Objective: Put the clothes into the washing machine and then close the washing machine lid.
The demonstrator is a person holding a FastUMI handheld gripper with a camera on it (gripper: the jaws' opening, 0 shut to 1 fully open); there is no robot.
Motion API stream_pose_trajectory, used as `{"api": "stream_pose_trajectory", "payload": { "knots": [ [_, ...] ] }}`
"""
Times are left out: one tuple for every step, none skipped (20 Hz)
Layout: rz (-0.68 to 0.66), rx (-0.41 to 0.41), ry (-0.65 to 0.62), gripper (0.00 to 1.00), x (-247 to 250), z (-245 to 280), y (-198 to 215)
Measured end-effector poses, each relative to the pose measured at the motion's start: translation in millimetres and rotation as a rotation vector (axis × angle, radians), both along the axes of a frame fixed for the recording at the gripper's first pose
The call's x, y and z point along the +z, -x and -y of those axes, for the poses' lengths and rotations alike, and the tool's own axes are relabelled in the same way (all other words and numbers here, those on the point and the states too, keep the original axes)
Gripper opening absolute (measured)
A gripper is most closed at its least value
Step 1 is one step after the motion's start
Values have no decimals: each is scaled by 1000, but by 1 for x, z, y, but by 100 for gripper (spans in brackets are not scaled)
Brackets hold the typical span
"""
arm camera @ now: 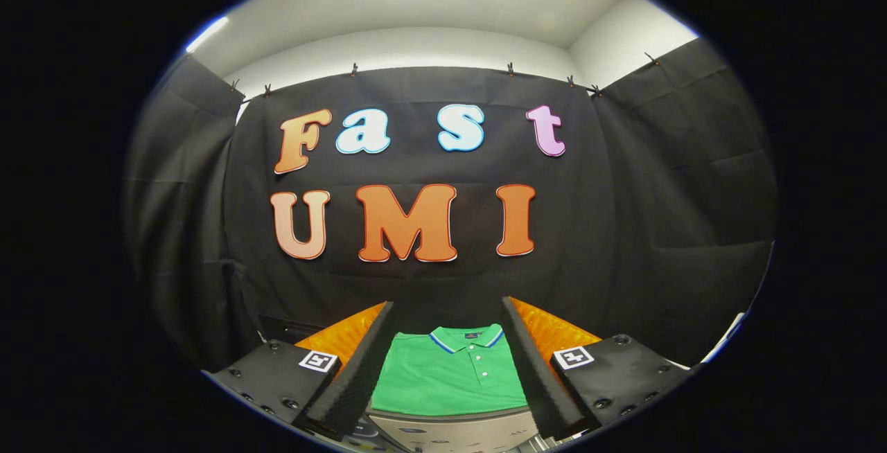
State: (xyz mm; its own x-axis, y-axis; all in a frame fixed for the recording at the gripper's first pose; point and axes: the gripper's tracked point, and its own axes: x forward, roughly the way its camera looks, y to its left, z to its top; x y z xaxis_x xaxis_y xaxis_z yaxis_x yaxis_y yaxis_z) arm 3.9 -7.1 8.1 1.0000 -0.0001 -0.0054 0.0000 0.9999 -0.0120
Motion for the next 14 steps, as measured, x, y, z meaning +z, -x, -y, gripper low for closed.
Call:
{"api": "stream_pose_trajectory", "payload": {
  "knots": [
    [-2, -1, 1, 98, -1, 1, 0],
    [-3, 0, 3, 98, -1, 2, -1],
    [-5, 2, 4, 98, 0, 2, -3],
    [-9, 3, 7, 98, 0, 3, -5],
    [-13, 4, 12, 98, -1, 4, -7],
    [-18, 6, 17, 98, -1, 5, -11],
    [-24, 10, 20, 98, -2, 6, -15],
    [-33, 10, 22, 98, -5, 7, -19],
    [-44, 12, 20, 98, -8, 9, -24],
    [-46, 12, 18, 98, -9, 12, -31],
    [-47, 13, 13, 98, -9, 15, -37],
    [-52, 12, 9, 98, -10, 18, -45],
    [-58, 10, 9, 98, -12, 22, -53],
    [-67, 8, 6, 98, -16, 25, -62]
  ]
}}
